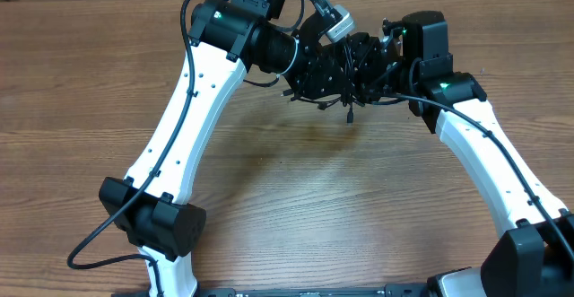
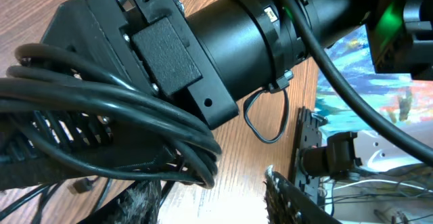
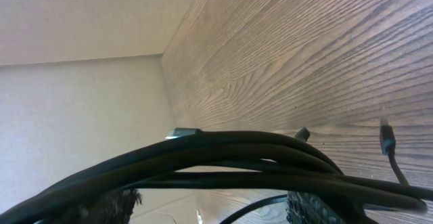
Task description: Untangle cables
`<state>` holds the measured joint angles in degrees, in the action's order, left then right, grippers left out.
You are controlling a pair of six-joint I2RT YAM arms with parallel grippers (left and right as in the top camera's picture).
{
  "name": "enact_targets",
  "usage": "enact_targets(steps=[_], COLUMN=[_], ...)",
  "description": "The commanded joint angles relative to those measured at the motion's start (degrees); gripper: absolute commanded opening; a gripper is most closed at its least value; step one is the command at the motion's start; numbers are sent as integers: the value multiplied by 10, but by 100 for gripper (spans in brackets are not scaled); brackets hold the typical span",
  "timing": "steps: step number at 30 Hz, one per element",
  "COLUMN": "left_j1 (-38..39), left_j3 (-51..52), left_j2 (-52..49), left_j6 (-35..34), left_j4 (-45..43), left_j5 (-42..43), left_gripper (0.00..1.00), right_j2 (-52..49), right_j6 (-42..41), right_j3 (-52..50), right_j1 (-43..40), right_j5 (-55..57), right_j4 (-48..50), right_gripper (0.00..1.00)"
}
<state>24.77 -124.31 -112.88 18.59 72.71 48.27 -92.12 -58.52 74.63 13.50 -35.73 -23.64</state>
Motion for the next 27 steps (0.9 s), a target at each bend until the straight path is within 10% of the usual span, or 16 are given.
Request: enact_targets(steps=[1, 27], left_j1=[6, 31], left_j3=[-9, -4], left_j2=[16, -52], left_j6=[1, -126], left_j4=[-18, -126], left_j5=[-32, -47], left_gripper=[50, 43], right_j2=[7, 8], right_j6=[0, 0], right_j3=[1, 1], right_j1=[2, 2], right_j5=[-18, -30], right_j4=[7, 10], right_gripper=[70, 69])
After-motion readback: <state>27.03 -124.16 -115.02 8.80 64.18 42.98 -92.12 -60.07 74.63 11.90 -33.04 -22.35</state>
